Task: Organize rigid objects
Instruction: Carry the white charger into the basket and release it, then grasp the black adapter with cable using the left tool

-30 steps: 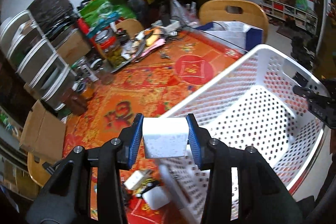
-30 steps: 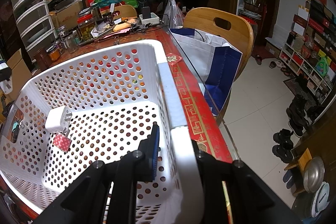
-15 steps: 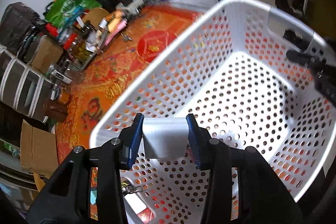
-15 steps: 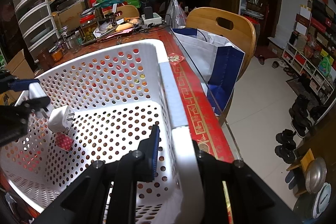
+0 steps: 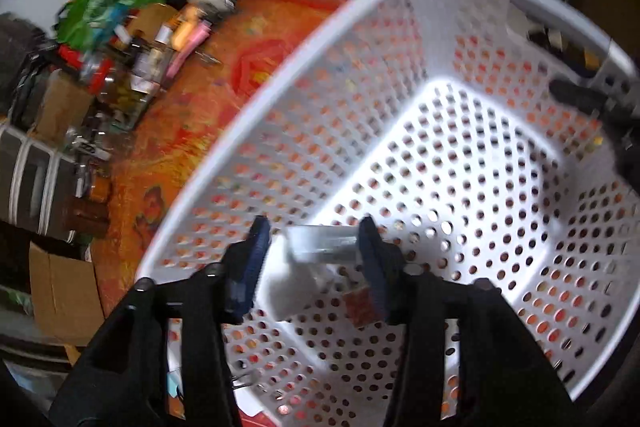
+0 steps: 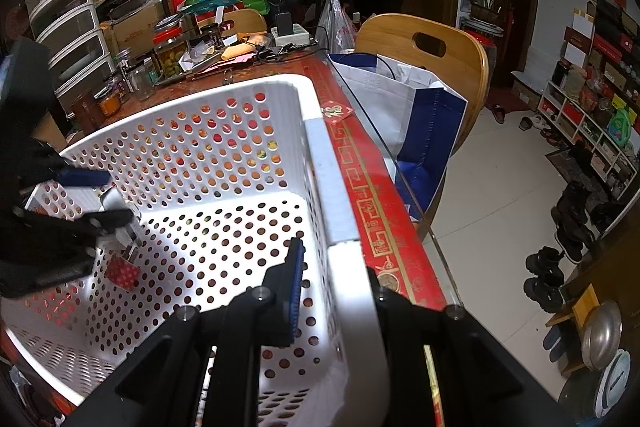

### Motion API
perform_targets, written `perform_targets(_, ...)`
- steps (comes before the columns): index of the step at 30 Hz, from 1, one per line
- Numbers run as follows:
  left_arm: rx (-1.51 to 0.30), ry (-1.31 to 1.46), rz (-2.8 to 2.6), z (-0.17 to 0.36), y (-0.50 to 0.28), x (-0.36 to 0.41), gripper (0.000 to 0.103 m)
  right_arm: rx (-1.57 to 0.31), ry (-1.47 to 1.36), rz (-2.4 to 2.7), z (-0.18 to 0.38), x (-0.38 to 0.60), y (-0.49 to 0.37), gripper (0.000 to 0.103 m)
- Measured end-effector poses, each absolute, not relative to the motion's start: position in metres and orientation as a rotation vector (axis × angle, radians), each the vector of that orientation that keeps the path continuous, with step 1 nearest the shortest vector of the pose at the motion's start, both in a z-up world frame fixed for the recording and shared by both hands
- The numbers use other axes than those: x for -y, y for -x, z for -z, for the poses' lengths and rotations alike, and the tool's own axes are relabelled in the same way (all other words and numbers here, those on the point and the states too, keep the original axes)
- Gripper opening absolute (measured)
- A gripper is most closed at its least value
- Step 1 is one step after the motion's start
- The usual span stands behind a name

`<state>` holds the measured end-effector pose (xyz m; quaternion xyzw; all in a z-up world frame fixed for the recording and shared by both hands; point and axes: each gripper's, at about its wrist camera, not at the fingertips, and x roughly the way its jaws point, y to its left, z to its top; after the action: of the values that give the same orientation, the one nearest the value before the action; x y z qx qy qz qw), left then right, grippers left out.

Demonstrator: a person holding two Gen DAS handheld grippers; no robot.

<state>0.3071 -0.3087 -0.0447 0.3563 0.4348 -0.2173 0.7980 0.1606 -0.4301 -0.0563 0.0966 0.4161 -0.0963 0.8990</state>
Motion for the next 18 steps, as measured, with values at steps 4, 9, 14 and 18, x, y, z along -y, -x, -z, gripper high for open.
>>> perform_targets(4,-0.808,-0.626,0.438,0.001,-0.299,0.263,0.087,-0.863,-0.195,0.198,0.056,0.430,-0.160,0.016)
perform_targets(9,-0.731,-0.392,0.335,-0.040,-0.278,0.150,0.092,-0.864,-0.192,0.198,0.055,0.429,-0.161,0.016)
perform_targets(14,-0.857,-0.222,0.114,0.004,-0.278,0.024,0.100,-0.866,-0.189,0.195,0.055,0.430,-0.161,0.016)
perform_targets(18,-0.986,-0.129,0.024,0.059,-0.290,-0.037,0.100,-0.866,-0.191,0.197,0.055,0.430,-0.161,0.016)
